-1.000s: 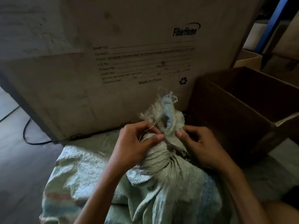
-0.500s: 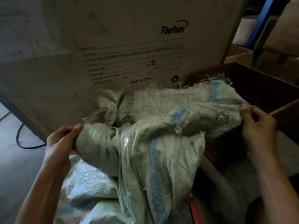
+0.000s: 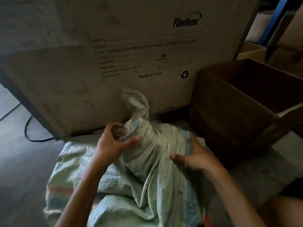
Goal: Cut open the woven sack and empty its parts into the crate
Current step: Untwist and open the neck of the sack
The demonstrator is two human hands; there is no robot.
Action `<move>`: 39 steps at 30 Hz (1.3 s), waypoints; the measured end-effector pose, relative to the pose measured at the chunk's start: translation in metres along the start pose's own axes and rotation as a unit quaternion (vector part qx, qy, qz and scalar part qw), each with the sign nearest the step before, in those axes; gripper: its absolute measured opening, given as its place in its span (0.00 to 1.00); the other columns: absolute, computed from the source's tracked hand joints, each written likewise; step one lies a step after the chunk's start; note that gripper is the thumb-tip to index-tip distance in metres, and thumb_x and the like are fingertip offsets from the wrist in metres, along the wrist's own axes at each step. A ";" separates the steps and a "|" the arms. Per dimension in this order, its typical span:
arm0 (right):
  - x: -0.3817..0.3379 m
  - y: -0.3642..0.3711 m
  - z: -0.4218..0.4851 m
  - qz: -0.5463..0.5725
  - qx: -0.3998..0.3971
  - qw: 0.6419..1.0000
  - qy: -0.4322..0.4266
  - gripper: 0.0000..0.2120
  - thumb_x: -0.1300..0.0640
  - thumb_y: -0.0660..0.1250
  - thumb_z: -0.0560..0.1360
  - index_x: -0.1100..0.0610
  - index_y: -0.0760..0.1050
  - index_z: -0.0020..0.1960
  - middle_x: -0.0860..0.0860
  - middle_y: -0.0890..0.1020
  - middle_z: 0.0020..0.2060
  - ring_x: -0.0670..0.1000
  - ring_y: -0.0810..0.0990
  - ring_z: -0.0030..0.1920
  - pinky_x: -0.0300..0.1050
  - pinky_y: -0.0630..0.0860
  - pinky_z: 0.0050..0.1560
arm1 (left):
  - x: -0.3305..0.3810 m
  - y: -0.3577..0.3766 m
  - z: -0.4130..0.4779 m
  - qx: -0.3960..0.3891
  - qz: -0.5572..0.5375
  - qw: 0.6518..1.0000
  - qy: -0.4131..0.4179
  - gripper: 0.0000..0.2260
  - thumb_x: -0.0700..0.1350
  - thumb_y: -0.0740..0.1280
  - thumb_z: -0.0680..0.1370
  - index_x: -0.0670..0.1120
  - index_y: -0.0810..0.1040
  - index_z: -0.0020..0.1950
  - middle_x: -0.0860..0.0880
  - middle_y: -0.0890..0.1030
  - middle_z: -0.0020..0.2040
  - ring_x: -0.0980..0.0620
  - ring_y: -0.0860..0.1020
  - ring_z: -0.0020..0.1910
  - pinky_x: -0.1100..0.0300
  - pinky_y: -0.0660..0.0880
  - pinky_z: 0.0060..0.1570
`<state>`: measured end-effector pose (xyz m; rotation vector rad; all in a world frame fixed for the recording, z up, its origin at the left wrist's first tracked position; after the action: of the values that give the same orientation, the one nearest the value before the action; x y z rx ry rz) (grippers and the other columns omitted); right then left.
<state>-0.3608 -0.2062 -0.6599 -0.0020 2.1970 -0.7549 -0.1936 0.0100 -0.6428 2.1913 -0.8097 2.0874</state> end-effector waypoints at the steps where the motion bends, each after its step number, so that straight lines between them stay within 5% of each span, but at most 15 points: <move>1: 0.001 0.000 0.003 0.012 0.027 0.999 -0.015 0.53 0.48 0.79 0.68 0.50 0.49 0.81 0.51 0.66 0.77 0.55 0.67 0.74 0.43 0.64 0.71 | -0.008 0.004 0.002 0.014 0.082 0.997 -0.007 0.28 0.56 0.83 0.60 0.52 0.78 0.56 0.52 0.83 0.48 0.51 0.82 0.47 0.56 0.77 0.47; 5: 0.012 -0.030 0.015 0.085 0.230 0.966 -0.085 0.35 0.67 0.75 0.69 0.50 0.71 0.73 0.53 0.79 0.66 0.51 0.78 0.64 0.47 0.73 0.68 | -0.031 -0.015 0.017 0.142 0.208 0.967 -0.029 0.19 0.54 0.79 0.67 0.47 0.85 0.54 0.41 0.87 0.50 0.41 0.83 0.51 0.56 0.74 0.44; 7: 0.024 -0.057 0.013 0.101 0.362 0.919 -0.119 0.29 0.69 0.74 0.69 0.51 0.77 0.67 0.53 0.82 0.61 0.51 0.81 0.60 0.47 0.76 0.64 | -0.041 -0.036 0.029 0.181 0.174 0.966 -0.063 0.23 0.57 0.77 0.66 0.46 0.85 0.55 0.39 0.86 0.49 0.39 0.83 0.49 0.51 0.80 0.48; 10: 0.045 -0.065 0.020 0.139 0.425 0.893 -0.062 0.32 0.58 0.79 0.68 0.51 0.73 0.70 0.56 0.79 0.65 0.58 0.77 0.66 0.55 0.72 0.67 | -0.045 -0.044 0.046 0.209 0.132 0.964 -0.099 0.28 0.62 0.69 0.63 0.45 0.84 0.55 0.37 0.86 0.49 0.37 0.83 0.50 0.42 0.80 0.53; 12: 0.064 -0.045 0.029 0.108 0.386 0.912 0.090 0.46 0.42 0.80 0.63 0.47 0.62 0.75 0.58 0.70 0.73 0.62 0.66 0.74 0.66 0.61 0.72 | -0.046 -0.024 0.051 0.171 0.228 0.951 -0.116 0.32 0.68 0.67 0.67 0.45 0.82 0.59 0.36 0.84 0.55 0.35 0.81 0.57 0.38 0.72 0.65; 14: 0.078 -0.015 0.029 0.214 0.251 0.916 0.228 0.57 0.35 0.80 0.58 0.47 0.56 0.78 0.58 0.66 0.75 0.63 0.65 0.74 0.67 0.62 0.72 | -0.042 0.001 0.047 0.081 0.322 0.933 -0.137 0.34 0.72 0.63 0.72 0.47 0.77 0.64 0.36 0.82 0.61 0.34 0.77 0.63 0.37 0.64 0.70; 17: 0.068 0.022 0.017 0.449 0.070 0.845 0.282 0.40 0.44 0.82 0.62 0.52 0.73 0.70 0.58 0.82 0.61 0.61 0.82 0.59 0.61 0.79 0.58 | -0.023 0.020 0.039 -0.086 0.291 0.934 -0.189 0.39 0.75 0.61 0.68 0.48 0.71 0.67 0.39 0.80 0.63 0.36 0.78 0.63 0.39 0.72 0.65; 19: 0.060 0.026 0.006 0.425 0.092 0.858 0.275 0.28 0.53 0.78 0.69 0.54 0.76 0.67 0.58 0.84 0.58 0.61 0.83 0.56 0.61 0.79 0.58 | -0.001 0.023 0.037 -0.141 0.348 0.909 -0.179 0.36 0.73 0.63 0.71 0.48 0.70 0.68 0.40 0.80 0.62 0.38 0.80 0.59 0.43 0.77 0.59; 22: 0.036 0.021 -0.013 0.411 0.125 0.875 0.225 0.19 0.58 0.71 0.77 0.55 0.76 0.67 0.56 0.83 0.60 0.59 0.82 0.59 0.62 0.76 0.65 | 0.031 0.029 0.030 -0.121 0.426 0.888 -0.125 0.29 0.68 0.64 0.75 0.50 0.72 0.68 0.42 0.82 0.58 0.38 0.82 0.54 0.51 0.80 0.48; 27: 0.008 -0.006 -0.076 0.418 0.123 0.882 0.180 0.19 0.55 0.68 0.79 0.51 0.74 0.70 0.51 0.82 0.64 0.54 0.80 0.64 0.60 0.72 0.70 | 0.073 0.043 -0.011 -0.143 0.304 0.931 -0.144 0.21 0.56 0.68 0.78 0.47 0.78 0.66 0.42 0.85 0.57 0.42 0.83 0.52 0.50 0.79 0.52; 32: -0.016 -0.041 -0.165 0.406 0.136 0.881 0.199 0.18 0.59 0.66 0.80 0.53 0.75 0.69 0.52 0.82 0.63 0.54 0.80 0.65 0.61 0.71 0.70 | 0.152 -0.001 -0.054 -0.112 0.418 0.890 -0.144 0.15 0.52 0.67 0.79 0.45 0.85 0.39 0.49 0.76 0.27 0.45 0.78 0.28 0.61 0.66 0.25; 34: -0.030 -0.056 -0.198 0.393 0.159 0.880 0.215 0.16 0.60 0.65 0.80 0.56 0.76 0.67 0.54 0.83 0.62 0.56 0.80 0.65 0.62 0.71 0.70 | 0.192 -0.018 -0.072 -0.104 0.492 0.859 -0.094 0.14 0.52 0.67 0.79 0.46 0.86 0.39 0.48 0.78 0.29 0.43 0.80 0.38 0.56 0.70 0.36; 36: -0.050 -0.070 -0.225 0.377 0.182 0.878 0.231 0.14 0.61 0.65 0.80 0.60 0.77 0.65 0.57 0.83 0.60 0.57 0.80 0.63 0.61 0.72 0.69 | 0.225 -0.030 -0.086 -0.106 0.551 0.827 -0.040 0.11 0.51 0.66 0.79 0.49 0.87 0.46 0.44 0.84 0.45 0.41 0.78 0.55 0.47 0.67 0.56; 39: -0.087 -0.082 -0.263 0.365 0.190 0.874 0.258 0.12 0.59 0.66 0.80 0.62 0.78 0.62 0.57 0.83 0.58 0.58 0.81 0.62 0.58 0.75 0.67 | 0.257 -0.049 -0.097 -0.126 0.493 0.861 -0.023 0.11 0.47 0.64 0.81 0.43 0.83 0.55 0.41 0.82 0.57 0.39 0.74 0.61 0.46 0.66 0.60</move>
<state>-0.5021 -0.1174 -0.4244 1.2854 2.2102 -0.7710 -0.2717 -0.0050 -0.3756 1.8319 -2.4369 1.9730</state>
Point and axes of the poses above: each hand's wrist, its own z-axis towards the middle knuckle, its own y-axis out of the palm, x = y × z, the point moved 5 cm from there along z, towards the middle knuckle
